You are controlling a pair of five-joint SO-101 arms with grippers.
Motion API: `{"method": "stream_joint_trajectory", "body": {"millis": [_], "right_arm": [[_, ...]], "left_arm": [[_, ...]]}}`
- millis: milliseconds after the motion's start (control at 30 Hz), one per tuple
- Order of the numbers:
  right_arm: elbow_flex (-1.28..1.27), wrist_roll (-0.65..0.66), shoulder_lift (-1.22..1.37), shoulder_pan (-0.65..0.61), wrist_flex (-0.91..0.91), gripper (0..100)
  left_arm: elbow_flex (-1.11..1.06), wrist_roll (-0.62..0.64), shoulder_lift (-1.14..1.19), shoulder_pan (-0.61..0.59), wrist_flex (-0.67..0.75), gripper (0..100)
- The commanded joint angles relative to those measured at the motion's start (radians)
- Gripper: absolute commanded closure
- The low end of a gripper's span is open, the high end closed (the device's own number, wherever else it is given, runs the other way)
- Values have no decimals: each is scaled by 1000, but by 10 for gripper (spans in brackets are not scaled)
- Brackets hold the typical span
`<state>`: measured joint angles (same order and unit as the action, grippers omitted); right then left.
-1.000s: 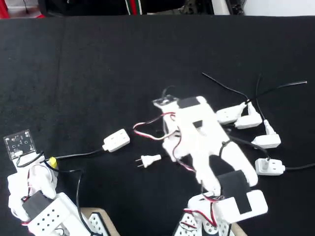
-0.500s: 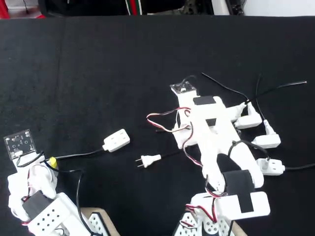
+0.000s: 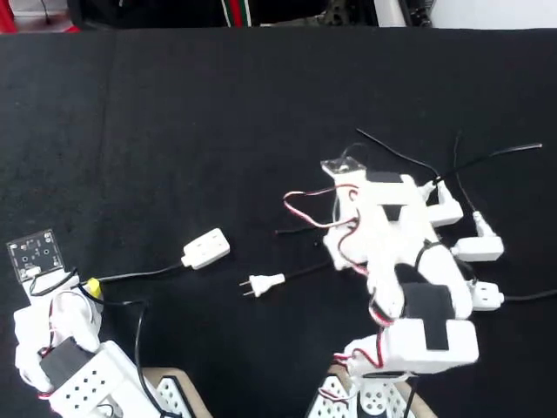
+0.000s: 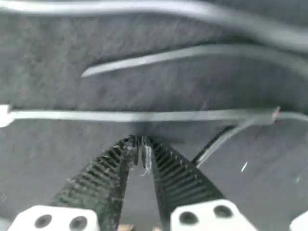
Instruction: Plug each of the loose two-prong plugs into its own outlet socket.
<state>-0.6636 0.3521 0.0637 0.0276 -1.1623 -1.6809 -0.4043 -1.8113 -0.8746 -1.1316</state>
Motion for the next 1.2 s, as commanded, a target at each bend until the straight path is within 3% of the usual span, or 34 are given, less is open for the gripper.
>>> {"method": "stream_joint_trajectory", "body": {"millis": [0,467,767,967,1167], "right_arm": [[27,61,47,29,110,973],[260,61,99,-127,121,973],[320,61,102,-153,130,973],[321,61,157,-222,273,973],[326,60,177,-368,451,973]], "left_arm": [[-18,-8,-5,10,-3,707],[-18,-8,-5,10,-3,707],[-18,-8,-5,10,-3,707],[-18,-8,-5,10,-3,707],[-18,-9,-5,10,-3,707]]}}
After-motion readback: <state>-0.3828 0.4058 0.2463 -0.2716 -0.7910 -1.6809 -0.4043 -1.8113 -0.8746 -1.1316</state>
